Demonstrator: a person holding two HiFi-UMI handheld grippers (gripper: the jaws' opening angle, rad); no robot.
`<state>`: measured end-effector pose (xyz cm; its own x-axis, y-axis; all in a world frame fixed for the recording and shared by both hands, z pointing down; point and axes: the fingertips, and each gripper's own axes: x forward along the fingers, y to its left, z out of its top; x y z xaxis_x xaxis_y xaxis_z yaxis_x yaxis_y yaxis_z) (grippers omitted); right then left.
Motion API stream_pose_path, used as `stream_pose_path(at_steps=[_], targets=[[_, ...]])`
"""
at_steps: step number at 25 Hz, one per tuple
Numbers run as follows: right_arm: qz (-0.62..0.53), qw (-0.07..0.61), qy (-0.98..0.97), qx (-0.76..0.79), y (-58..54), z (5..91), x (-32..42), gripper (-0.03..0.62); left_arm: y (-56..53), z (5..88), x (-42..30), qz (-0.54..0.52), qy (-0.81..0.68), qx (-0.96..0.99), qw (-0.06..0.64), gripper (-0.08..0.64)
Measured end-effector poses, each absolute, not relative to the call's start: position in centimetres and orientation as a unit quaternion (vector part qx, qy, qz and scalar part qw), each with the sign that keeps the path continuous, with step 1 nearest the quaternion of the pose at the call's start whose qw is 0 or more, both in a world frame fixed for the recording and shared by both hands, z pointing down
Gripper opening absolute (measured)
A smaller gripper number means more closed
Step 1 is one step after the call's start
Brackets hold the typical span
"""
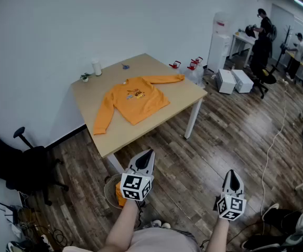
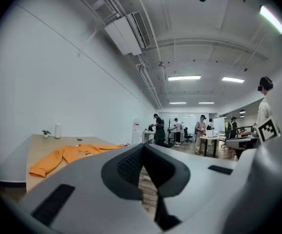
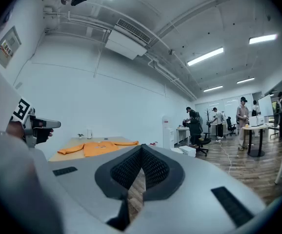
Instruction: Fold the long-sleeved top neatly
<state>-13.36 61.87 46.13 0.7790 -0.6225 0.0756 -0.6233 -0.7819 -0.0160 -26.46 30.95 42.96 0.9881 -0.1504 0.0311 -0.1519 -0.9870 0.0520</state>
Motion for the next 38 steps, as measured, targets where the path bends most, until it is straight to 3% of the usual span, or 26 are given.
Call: stream_pose_path(at_steps=[38], targets=[[0.054,-0.028,-0.352,0.934,61.4,47.5,-13.0,0.006,32.6,45.5,-25.5,0.028,-0.054,0.997,0.053,0.008]])
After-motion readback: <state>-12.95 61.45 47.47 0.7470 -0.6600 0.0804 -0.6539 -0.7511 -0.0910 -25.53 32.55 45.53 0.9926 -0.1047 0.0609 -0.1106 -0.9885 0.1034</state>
